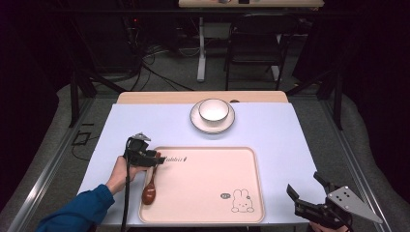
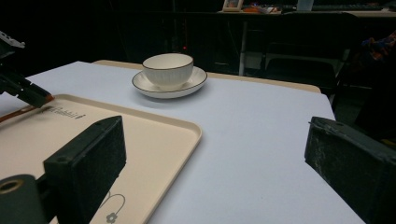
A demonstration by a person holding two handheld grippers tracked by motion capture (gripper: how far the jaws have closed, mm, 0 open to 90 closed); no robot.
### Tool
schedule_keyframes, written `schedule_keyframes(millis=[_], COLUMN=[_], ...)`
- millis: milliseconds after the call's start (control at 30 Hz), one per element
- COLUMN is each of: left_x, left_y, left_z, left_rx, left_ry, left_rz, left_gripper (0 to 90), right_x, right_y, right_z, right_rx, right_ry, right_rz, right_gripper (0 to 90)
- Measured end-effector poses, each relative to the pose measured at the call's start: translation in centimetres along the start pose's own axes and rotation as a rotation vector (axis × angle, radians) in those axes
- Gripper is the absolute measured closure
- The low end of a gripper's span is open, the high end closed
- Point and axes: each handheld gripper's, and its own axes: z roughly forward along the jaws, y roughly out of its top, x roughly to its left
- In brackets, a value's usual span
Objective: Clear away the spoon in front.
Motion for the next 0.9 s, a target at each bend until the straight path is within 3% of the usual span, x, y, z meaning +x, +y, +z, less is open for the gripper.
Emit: schedule_keyframes(millis=[200,400,667,900], left_x=[-0.2,-0.9,-2.4,-3.2], left_y=[0.1,0.1,-0.2,-1.2], left_z=[-0.6,-2.4,-6.7,-10.1], left_rx=[-0.025,-0.064,-0.160,-0.228], left_ry=[0.030,0.063,0.161,0.214], left_rz=[0.025,0.056,0.128,0.139], left_gripper=[26.5,17.9,10.3,3.7], right_x=[0.0,0.0,0.0,0.0], right_y=[0.0,0.0,0.0,0.0], right_z=[0.0,-0.1,-0.1,-0.1], right_rx=[-0.001,-0.003,-0.005,-0.003], right_ry=[-0.004,-0.004,-0.006,-0.006], right_rz=[-0.004,-0.002,-0.001,0.000], right_gripper=[4.5,4.5,4.6,4.7])
